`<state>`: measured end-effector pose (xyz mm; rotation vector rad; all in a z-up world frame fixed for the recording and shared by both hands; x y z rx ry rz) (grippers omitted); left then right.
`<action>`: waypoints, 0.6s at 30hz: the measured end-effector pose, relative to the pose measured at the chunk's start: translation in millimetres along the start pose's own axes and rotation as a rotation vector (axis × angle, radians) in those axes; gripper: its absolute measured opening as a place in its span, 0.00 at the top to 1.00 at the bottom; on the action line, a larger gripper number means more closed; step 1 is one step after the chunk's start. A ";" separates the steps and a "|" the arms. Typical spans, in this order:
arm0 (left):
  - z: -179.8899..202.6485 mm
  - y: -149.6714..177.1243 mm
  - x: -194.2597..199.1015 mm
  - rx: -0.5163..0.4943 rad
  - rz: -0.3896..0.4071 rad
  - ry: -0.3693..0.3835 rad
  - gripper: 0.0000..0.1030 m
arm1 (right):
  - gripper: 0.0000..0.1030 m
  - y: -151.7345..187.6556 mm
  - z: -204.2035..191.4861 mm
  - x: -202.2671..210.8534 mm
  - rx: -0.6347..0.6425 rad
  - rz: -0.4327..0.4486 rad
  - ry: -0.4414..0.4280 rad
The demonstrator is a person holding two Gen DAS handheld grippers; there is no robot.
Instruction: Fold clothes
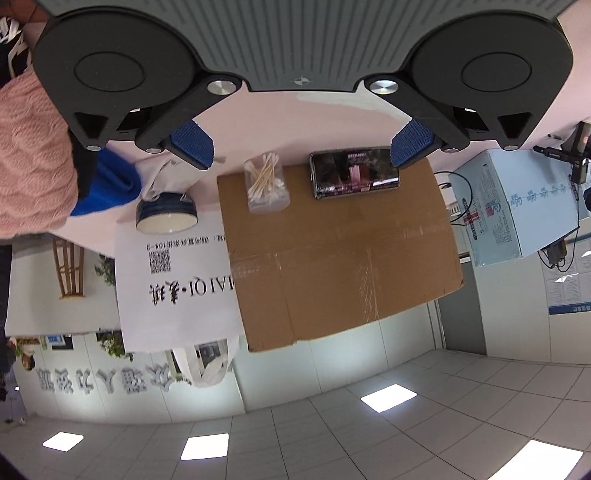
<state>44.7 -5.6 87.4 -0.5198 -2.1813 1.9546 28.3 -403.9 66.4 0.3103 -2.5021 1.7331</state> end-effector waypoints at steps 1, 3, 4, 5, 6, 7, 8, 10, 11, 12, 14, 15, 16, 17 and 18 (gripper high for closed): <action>0.2 -3.4 -5.6 -0.026 0.021 -0.016 0.00 | 0.00 -3.6 -0.9 -0.8 0.011 0.017 0.000; 1.3 -5.9 -12.6 -0.052 0.034 -0.033 0.00 | 0.00 -8.1 -1.5 -4.3 0.023 0.037 0.006; 1.4 -5.8 -17.0 -0.059 0.038 -0.041 0.00 | 0.00 -10.0 -1.7 -6.4 0.028 0.048 0.011; 1.4 -5.7 -21.5 -0.065 0.041 -0.048 0.00 | 0.00 -11.9 -2.2 -9.6 0.038 0.066 0.016; 1.4 -5.5 -26.0 -0.072 0.044 -0.056 0.00 | 0.00 -13.0 -2.9 -12.0 0.045 0.078 0.019; 0.8 -3.1 -31.2 -0.080 0.037 -0.069 0.00 | 0.00 -13.6 -3.9 -15.3 0.058 0.091 0.020; 0.1 0.4 -34.5 -0.089 0.032 -0.088 0.00 | 0.00 -13.6 -5.3 -19.1 0.078 0.101 0.019; -5.5 8.0 -38.6 -0.100 0.021 -0.132 0.00 | 0.00 -12.5 -8.3 -25.9 0.120 0.112 0.009; -8.8 11.8 -40.5 -0.094 0.014 -0.143 0.00 | 0.00 -11.5 -9.8 -28.4 0.140 0.115 0.001; -12.9 16.1 -41.0 -0.081 0.009 -0.154 0.00 | 0.00 -10.2 -10.5 -31.3 0.167 0.125 -0.005; -20.0 23.4 -43.4 -0.061 0.007 -0.187 0.00 | 0.00 -7.1 -8.0 -36.3 0.194 0.140 0.005; -23.8 27.9 -43.9 -0.047 0.006 -0.204 0.00 | 0.00 -5.9 -5.1 -37.8 0.192 0.145 0.011; -26.8 32.1 -45.3 -0.026 0.004 -0.212 0.00 | 0.00 -5.6 -1.1 -37.8 0.176 0.156 0.015; -28.8 36.0 -46.8 -0.006 0.005 -0.213 0.00 | 0.00 -5.8 3.1 -37.1 0.155 0.172 0.018; -29.8 40.7 -46.4 0.016 0.008 -0.214 0.00 | 0.00 -6.0 6.6 -36.0 0.142 0.192 0.027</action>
Point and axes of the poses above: each gripper's, at about its wrist camera, not at the fingertips, and x roughly against the way its jaws point, z to its right, y to its underside, the point moved 10 cm from there along -x, roughly the way its jaws point, and after that the axes turned 10 degrees about -x, right-handed, at the moved point
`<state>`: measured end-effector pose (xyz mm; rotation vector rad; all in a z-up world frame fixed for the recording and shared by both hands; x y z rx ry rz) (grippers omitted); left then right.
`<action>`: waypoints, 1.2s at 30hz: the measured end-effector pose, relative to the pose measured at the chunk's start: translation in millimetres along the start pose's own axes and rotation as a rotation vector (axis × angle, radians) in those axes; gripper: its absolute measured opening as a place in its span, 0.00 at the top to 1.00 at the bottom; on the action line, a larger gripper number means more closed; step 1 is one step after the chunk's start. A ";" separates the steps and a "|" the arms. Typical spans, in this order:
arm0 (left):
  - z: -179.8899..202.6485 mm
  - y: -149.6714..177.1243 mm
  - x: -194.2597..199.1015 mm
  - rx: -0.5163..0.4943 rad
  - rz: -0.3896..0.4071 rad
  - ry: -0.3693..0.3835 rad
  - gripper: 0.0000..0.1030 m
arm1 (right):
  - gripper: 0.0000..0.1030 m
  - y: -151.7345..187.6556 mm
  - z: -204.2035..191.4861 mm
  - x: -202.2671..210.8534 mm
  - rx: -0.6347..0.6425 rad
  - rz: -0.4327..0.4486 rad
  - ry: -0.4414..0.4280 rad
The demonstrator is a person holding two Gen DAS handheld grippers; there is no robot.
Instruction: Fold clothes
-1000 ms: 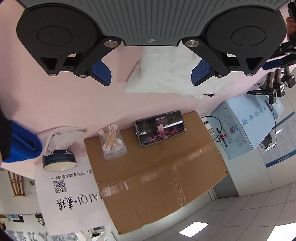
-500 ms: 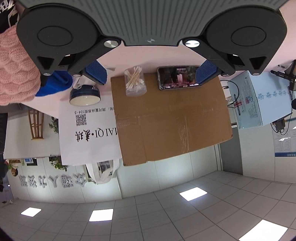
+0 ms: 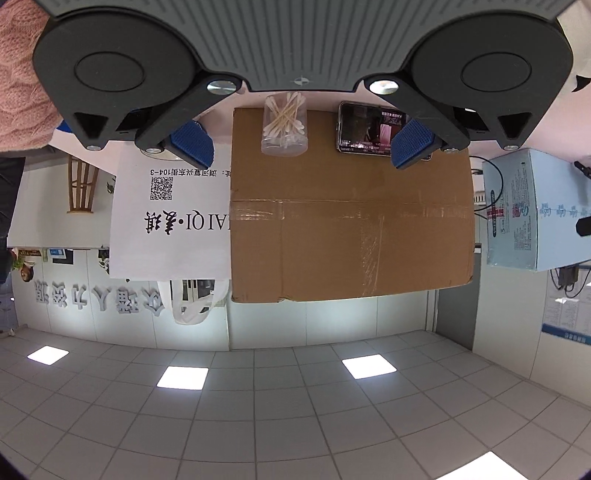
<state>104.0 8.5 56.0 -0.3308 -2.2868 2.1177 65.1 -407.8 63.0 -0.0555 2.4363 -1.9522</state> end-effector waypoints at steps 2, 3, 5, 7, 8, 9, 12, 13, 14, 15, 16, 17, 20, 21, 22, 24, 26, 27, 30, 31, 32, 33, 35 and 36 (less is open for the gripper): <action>-0.8 9.6 -4.3 0.009 -0.019 -0.011 0.00 | 0.00 -0.1 6.0 2.8 -0.011 0.043 0.029; -1.3 13.8 -5.6 0.000 -0.031 -0.020 0.00 | 0.00 0.3 8.7 4.6 -0.007 0.069 0.048; 0.6 21.1 -8.7 -0.038 -0.056 -0.044 0.00 | 0.00 2.1 10.2 6.2 0.013 0.089 0.073; 3.1 25.8 -8.0 -0.059 -0.070 -0.044 0.00 | 0.00 3.4 9.5 8.1 0.030 0.104 0.081; 3.8 28.1 -7.9 -0.062 -0.077 -0.039 0.00 | 0.00 3.9 8.9 8.9 0.037 0.109 0.081; 4.4 30.5 -7.9 -0.065 -0.084 -0.034 0.00 | 0.00 4.1 8.6 9.5 0.041 0.111 0.082; -3.2 38.2 -5.9 -0.068 -0.080 -0.093 0.00 | 0.00 2.4 10.5 12.3 0.034 0.125 0.094; -5.4 39.1 -6.7 -0.074 -0.076 -0.110 0.00 | 0.00 2.0 11.9 12.9 0.032 0.127 0.102; -6.9 39.1 -6.7 -0.084 -0.065 -0.129 0.00 | 0.00 2.3 12.5 13.5 0.031 0.128 0.109; -7.4 38.2 -5.3 -0.095 -0.056 -0.144 0.00 | 0.00 2.8 12.7 13.8 0.033 0.129 0.116; -7.3 38.5 -3.7 -0.116 -0.046 -0.167 0.00 | 0.00 3.1 12.9 13.9 0.037 0.130 0.123; -6.9 39.8 -3.7 -0.127 -0.049 -0.177 0.00 | 0.00 3.5 13.0 14.0 0.040 0.131 0.130; -5.8 42.9 -7.6 -0.123 -0.071 -0.158 0.00 | 0.00 5.2 10.1 14.5 0.054 0.128 0.125; -5.5 44.3 -9.2 -0.120 -0.079 -0.150 0.00 | 0.00 6.3 8.7 14.2 0.059 0.123 0.121; -6.4 44.8 -9.7 -0.112 -0.083 -0.146 0.00 | 0.00 7.0 7.6 14.0 0.064 0.120 0.119; -8.2 44.6 -9.6 -0.101 -0.082 -0.145 0.00 | 0.00 7.8 6.1 14.2 0.076 0.120 0.122; -9.0 44.8 -9.8 -0.092 -0.081 -0.138 0.00 | 0.00 8.1 4.4 14.8 0.091 0.125 0.131; -9.1 44.9 -9.9 -0.090 -0.080 -0.136 0.00 | 0.00 8.4 3.5 14.8 0.099 0.127 0.133; -8.6 44.7 -9.7 -0.089 -0.078 -0.132 0.00 | 0.00 7.7 0.0 19.6 0.122 0.153 0.140; -7.7 44.6 -9.6 -0.090 -0.077 -0.128 0.00 | 0.00 6.8 -1.1 22.8 0.127 0.170 0.141; -6.6 44.2 -9.2 -0.095 -0.076 -0.128 0.00 | 0.00 5.8 -1.8 25.1 0.130 0.184 0.142; -5.4 43.8 -8.8 -0.100 -0.075 -0.128 0.00 | 0.00 4.6 -2.2 27.0 0.132 0.195 0.142; -3.7 43.8 -8.9 -0.106 -0.076 -0.123 0.00 | 0.00 4.0 -1.8 26.8 0.128 0.192 0.138; -3.3 43.9 -8.9 -0.107 -0.076 -0.121 0.00 | 0.00 4.2 -0.3 25.1 0.119 0.182 0.134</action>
Point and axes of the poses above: each gripper's, at about its wrist camera, not at the fingertips, and x roughly against the way its jaws point, z to its right, y to its underside, the point moved 10 cm from there along -x, roughly the way its jaws point, and after that the axes turned 10 degrees about -x, right-handed, at the moved point
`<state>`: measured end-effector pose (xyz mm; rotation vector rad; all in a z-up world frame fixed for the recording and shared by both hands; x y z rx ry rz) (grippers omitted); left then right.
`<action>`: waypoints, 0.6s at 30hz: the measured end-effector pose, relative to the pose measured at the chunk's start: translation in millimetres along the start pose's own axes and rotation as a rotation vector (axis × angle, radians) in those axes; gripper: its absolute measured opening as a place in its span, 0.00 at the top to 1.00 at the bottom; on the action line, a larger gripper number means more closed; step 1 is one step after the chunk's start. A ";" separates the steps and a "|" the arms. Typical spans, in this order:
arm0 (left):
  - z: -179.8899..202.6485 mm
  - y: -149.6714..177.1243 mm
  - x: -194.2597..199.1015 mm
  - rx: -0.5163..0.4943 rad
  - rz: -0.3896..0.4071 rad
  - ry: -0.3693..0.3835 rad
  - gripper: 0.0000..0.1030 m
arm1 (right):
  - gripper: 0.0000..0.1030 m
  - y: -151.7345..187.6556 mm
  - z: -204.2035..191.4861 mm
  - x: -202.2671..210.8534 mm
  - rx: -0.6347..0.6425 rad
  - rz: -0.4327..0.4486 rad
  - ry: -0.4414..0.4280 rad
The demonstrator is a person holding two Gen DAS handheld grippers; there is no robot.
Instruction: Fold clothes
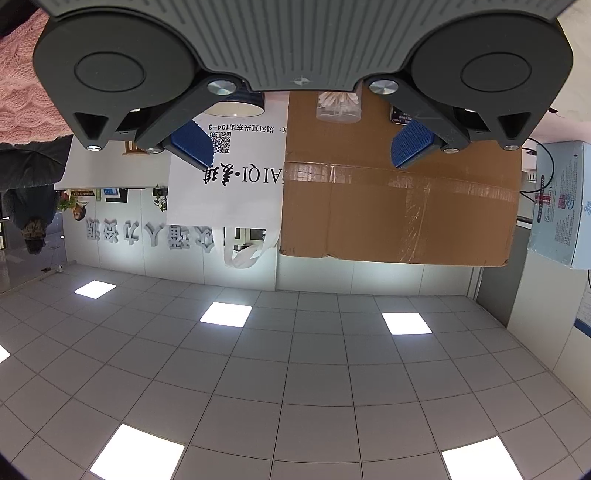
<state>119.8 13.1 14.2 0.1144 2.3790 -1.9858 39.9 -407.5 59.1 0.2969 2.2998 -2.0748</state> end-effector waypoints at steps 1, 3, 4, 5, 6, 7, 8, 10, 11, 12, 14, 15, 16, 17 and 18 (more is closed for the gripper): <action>0.2 0.4 -0.5 0.000 -0.001 0.004 0.00 | 0.00 0.5 1.8 -1.6 -0.012 -0.010 -0.003; 0.7 0.7 -1.0 -0.002 -0.004 0.006 0.00 | 0.00 0.4 5.5 -3.1 -0.033 -0.020 -0.001; 1.0 0.9 -1.5 -0.002 -0.006 0.010 0.00 | 0.00 0.5 7.5 -4.0 -0.044 -0.025 0.002; 1.2 1.0 -1.5 -0.002 -0.007 0.011 0.00 | 0.00 0.8 8.7 -4.8 -0.050 -0.029 0.004; 1.3 1.0 -1.6 -0.001 -0.007 0.013 0.00 | 0.00 1.3 9.2 -5.5 -0.054 -0.034 0.004; 1.5 1.1 -1.7 -0.001 -0.008 0.015 0.00 | 0.00 1.7 9.6 -6.2 -0.058 -0.038 0.005; 1.8 1.1 -1.7 -0.002 -0.008 0.015 0.00 | 0.00 2.2 9.9 -6.8 -0.061 -0.042 0.005; 2.6 1.1 -1.8 -0.005 -0.010 0.018 0.00 | 0.00 2.8 9.7 -7.4 -0.063 -0.045 0.004; 2.9 1.2 -2.0 -0.005 -0.012 0.020 0.00 | 0.00 3.3 9.0 -7.7 -0.062 -0.046 0.002; 2.9 1.2 -2.0 -0.005 -0.012 0.021 0.00 | 0.00 3.6 8.5 -7.8 -0.061 -0.047 0.001; 2.8 1.2 -2.1 -0.004 -0.013 0.021 0.00 | 0.00 3.8 7.9 -7.1 -0.060 -0.047 0.000; 2.8 1.2 -2.2 -0.004 -0.013 0.022 0.00 | 0.00 3.8 7.9 -7.0 -0.060 -0.047 0.000; 2.9 1.3 -2.2 -0.004 -0.014 0.023 0.00 | 0.00 3.8 8.0 -7.1 -0.061 -0.048 -0.001; 3.1 1.4 -2.2 -0.003 -0.014 0.024 0.00 | 0.00 3.9 8.3 -7.3 -0.062 -0.049 -0.001; 3.2 1.4 -2.2 -0.003 -0.014 0.025 0.00 | 0.00 4.0 8.5 -7.8 -0.063 -0.050 -0.001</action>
Point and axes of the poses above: each gripper's, at about its wrist camera, not at the fingertips, and x roughly against the way its jaws point, z to its right, y to its underside, the point moved 10 cm from there along -x, roughly the way its jaws point, and after that the axes turned 10 degrees about -x, right-handed, at the moved point
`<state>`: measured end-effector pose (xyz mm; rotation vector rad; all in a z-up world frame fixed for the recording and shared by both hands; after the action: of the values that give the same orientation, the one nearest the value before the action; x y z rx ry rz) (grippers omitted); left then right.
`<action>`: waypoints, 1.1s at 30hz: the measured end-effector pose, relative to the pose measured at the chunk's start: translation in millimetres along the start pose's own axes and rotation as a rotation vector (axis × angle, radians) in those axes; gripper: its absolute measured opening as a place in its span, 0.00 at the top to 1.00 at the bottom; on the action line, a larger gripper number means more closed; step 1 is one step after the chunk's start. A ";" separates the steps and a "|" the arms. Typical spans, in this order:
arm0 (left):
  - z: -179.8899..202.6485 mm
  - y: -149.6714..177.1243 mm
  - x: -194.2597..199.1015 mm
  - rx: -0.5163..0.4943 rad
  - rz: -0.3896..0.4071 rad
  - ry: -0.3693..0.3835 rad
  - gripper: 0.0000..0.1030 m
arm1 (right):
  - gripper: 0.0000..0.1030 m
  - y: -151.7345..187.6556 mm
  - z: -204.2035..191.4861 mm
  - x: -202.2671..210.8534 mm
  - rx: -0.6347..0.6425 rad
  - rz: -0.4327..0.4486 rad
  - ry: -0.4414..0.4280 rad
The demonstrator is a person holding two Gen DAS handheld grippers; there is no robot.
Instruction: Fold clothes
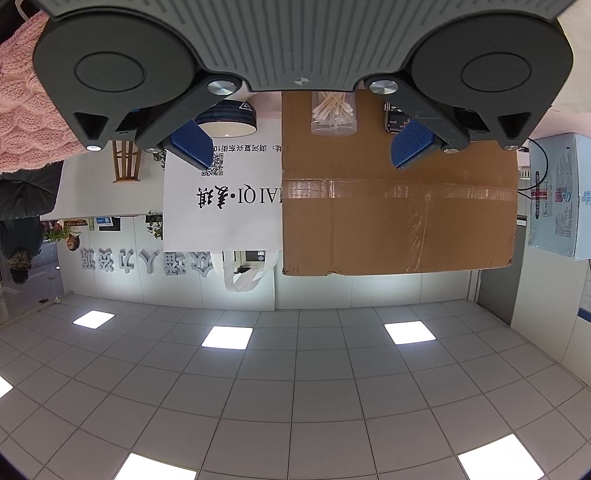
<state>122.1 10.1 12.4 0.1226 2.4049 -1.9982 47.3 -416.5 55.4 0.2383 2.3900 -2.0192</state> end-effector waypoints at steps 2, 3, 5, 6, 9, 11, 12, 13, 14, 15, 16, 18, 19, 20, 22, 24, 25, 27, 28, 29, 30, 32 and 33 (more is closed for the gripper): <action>0.6 -0.1 0.2 0.000 -0.001 0.001 0.00 | 0.00 0.2 0.0 -0.5 0.000 -0.002 -0.002; 0.7 -0.1 0.2 0.000 -0.001 0.001 0.00 | 0.00 0.2 -0.1 -0.6 -0.001 -0.003 -0.003; 1.0 0.0 0.2 0.000 -0.003 0.002 0.00 | 0.00 0.3 -0.1 -0.9 -0.001 -0.005 -0.005; 0.9 0.2 0.0 0.001 -0.004 0.002 0.00 | 0.00 0.4 -0.1 -0.9 -0.002 -0.006 -0.006; 0.8 0.3 -0.3 0.002 -0.005 0.002 0.00 | 0.00 0.6 0.1 -0.9 -0.003 -0.007 -0.007; 0.8 0.3 -0.3 0.002 -0.006 0.003 0.00 | 0.00 0.7 0.0 -0.7 -0.003 -0.008 -0.009; 0.8 0.2 -0.3 0.002 -0.005 0.004 0.00 | 0.00 0.6 0.0 -0.5 -0.004 -0.009 -0.010; 0.7 0.3 -0.4 0.002 -0.006 0.005 0.00 | 0.00 0.6 0.1 -0.5 -0.004 -0.010 -0.011; 0.8 0.5 -0.8 0.003 -0.007 0.005 0.00 | 0.00 0.8 0.2 -0.7 -0.005 -0.011 -0.012; 0.6 0.6 -1.0 0.004 -0.008 0.006 0.00 | 0.00 0.9 0.2 -0.9 -0.005 -0.012 -0.012; 0.4 0.6 -1.0 0.005 -0.008 0.007 0.00 | 0.00 0.9 0.2 -1.3 -0.006 -0.013 -0.013; 0.5 0.8 -0.5 0.006 -0.007 0.008 0.00 | 0.00 1.1 0.1 -2.1 -0.005 -0.015 -0.014; 0.5 0.7 -0.4 0.005 -0.006 0.008 0.00 | 0.00 1.2 0.0 -2.5 -0.005 -0.017 -0.015; 0.5 0.5 -0.1 0.004 -0.005 0.007 0.00 | 0.00 1.3 0.0 -2.8 -0.006 -0.018 -0.015; 1.2 0.4 0.3 -0.001 -0.003 0.000 0.00 | 0.00 1.3 0.1 -3.1 -0.006 -0.020 -0.015; 1.6 0.6 0.4 -0.005 -0.004 -0.005 0.00 | 0.00 1.2 0.1 -3.2 -0.006 -0.021 -0.015; 1.6 0.6 0.4 -0.006 -0.004 -0.007 0.00 | 0.00 1.1 0.0 -3.1 -0.006 -0.021 -0.015; 2.5 0.6 0.6 -0.007 -0.005 -0.005 0.00 | 0.00 0.9 0.3 -2.4 -0.006 -0.021 -0.013; 2.7 0.5 0.8 -0.008 -0.004 -0.005 0.00 | 0.00 0.8 0.5 -2.3 -0.006 -0.022 -0.013; 2.9 0.5 0.8 -0.008 -0.004 -0.004 0.00 | 0.00 0.9 0.6 -2.7 -0.007 -0.023 -0.014; 3.1 0.4 0.6 -0.009 -0.004 -0.003 0.00 | 0.00 1.0 0.7 -3.3 -0.007 -0.024 -0.014; 3.3 0.5 0.2 -0.008 -0.005 -0.002 0.00 | 0.00 1.6 0.9 -4.3 -0.009 -0.027 -0.015; 2.9 0.5 -0.1 -0.007 -0.006 -0.002 0.00 | 0.00 1.7 1.1 -4.7 -0.010 -0.028 -0.015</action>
<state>122.1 7.4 11.4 0.1129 2.4140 -1.9909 52.0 -417.9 54.0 0.1894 2.4071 -2.0132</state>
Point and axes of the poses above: each gripper's, at about its wrist camera, not at the fingertips, and x roughly against the way its jaws point, z to its right, y to its underside, the point moved 10 cm from there along -x, roughly the way its jaws point, and after that the axes turned 10 degrees about -x, right-handed, at the moved point
